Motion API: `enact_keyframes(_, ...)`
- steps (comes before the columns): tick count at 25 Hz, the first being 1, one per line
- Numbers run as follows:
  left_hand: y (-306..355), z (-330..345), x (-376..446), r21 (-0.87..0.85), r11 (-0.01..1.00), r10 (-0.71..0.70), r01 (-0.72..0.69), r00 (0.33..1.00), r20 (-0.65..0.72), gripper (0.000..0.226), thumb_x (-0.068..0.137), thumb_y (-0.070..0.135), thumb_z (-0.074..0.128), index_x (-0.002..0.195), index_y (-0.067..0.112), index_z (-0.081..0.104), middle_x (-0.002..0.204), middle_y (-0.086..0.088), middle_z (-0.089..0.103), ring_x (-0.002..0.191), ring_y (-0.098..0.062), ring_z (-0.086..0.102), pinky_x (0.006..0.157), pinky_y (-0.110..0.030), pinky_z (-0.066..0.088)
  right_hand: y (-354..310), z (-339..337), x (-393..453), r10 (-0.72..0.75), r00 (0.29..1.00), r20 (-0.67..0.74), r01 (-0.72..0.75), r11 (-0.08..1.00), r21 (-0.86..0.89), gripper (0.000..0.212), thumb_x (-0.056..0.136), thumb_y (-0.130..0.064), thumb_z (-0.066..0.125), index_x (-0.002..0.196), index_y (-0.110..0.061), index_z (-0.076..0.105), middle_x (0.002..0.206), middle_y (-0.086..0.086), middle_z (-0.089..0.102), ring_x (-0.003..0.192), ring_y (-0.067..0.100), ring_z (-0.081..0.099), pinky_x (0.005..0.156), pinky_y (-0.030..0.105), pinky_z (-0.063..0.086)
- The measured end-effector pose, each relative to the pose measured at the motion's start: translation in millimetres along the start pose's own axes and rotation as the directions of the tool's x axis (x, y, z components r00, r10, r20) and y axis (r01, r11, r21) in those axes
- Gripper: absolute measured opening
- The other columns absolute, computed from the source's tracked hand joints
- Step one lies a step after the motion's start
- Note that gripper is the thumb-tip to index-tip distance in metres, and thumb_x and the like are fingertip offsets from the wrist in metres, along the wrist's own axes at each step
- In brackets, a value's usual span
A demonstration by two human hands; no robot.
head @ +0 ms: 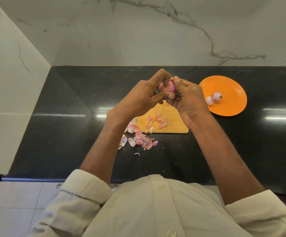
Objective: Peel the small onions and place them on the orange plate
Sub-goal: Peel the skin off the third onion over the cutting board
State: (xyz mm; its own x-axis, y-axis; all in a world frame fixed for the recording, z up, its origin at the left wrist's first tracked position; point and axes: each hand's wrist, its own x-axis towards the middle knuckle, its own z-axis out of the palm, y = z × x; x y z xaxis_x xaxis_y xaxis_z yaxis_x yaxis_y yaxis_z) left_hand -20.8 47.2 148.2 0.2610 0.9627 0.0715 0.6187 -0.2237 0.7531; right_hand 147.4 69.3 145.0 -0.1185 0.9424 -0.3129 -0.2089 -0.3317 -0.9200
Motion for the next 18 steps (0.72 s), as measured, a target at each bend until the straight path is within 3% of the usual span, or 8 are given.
enact_keyframes(3, -5, 3, 0, 0.022, 1.000, 0.019, -0.019, 1.000, 0.000, 0.035, 0.106, 0.043, 0.062, 0.126, 0.019, 0.047, 0.104, -0.002, 0.072, 0.086, -0.011, 0.073, 0.079, -0.043, 0.066, 1, 0, 0, -0.007, 1.000, -0.013, 0.006, 0.999, -0.032, 0.029, 0.107, -0.027, 0.060, 0.116, -0.004, 0.074, 0.112, 0.020, 0.076, 0.075, 0.013, 0.067, 0.067, 0.026, 0.058)
enact_keyframes(7, -9, 14, 2, -0.116, 0.993, 0.022, -0.035, 0.994, -0.111, 0.023, 0.109, 0.033, 0.061, 0.119, 0.017, 0.047, 0.101, -0.004, 0.071, 0.085, -0.023, 0.072, 0.074, -0.053, 0.063, -1, 0, 0, -0.034, 0.999, -0.028, 0.034, 0.999, -0.022, 0.024, 0.106, -0.027, 0.061, 0.115, -0.010, 0.076, 0.110, 0.015, 0.075, 0.085, 0.018, 0.072, 0.073, 0.030, 0.060)
enact_keyframes(11, 0, 24, -4, -0.360, 0.925, 0.004, -0.126, 0.947, -0.321, 0.031, 0.101, 0.012, 0.074, 0.130, 0.008, 0.061, 0.111, -0.011, 0.075, 0.101, -0.020, 0.078, 0.088, -0.041, 0.066, -1, 0, -2, -0.146, 0.988, -0.047, 0.143, 0.988, -0.062, 0.020, 0.105, -0.023, 0.064, 0.118, -0.012, 0.075, 0.114, 0.010, 0.078, 0.105, 0.026, 0.076, 0.085, 0.040, 0.065)
enact_keyframes(14, 0, 27, -3, -0.467, 0.861, -0.028, -0.202, 0.897, -0.440, 0.025, 0.091, -0.002, 0.080, 0.113, 0.008, 0.073, 0.108, -0.016, 0.078, 0.104, -0.025, 0.079, 0.094, -0.043, 0.065, -1, 3, -5, -0.153, 0.987, -0.054, 0.151, 0.988, -0.033, 0.022, 0.105, -0.021, 0.064, 0.121, -0.009, 0.074, 0.113, 0.010, 0.078, 0.099, 0.024, 0.076, 0.084, 0.038, 0.065)
enact_keyframes(18, -1, 28, -2, -0.523, 0.825, -0.087, -0.215, 0.866, -0.492, 0.022, 0.089, -0.006, 0.080, 0.089, 0.015, 0.071, 0.094, -0.013, 0.076, 0.097, -0.024, 0.078, 0.092, -0.041, 0.064, -1, 6, -6, -0.146, 0.988, -0.058, 0.147, 0.989, 0.014, 0.023, 0.103, -0.017, 0.066, 0.123, -0.008, 0.073, 0.117, 0.013, 0.076, 0.097, 0.026, 0.076, 0.083, 0.038, 0.064)
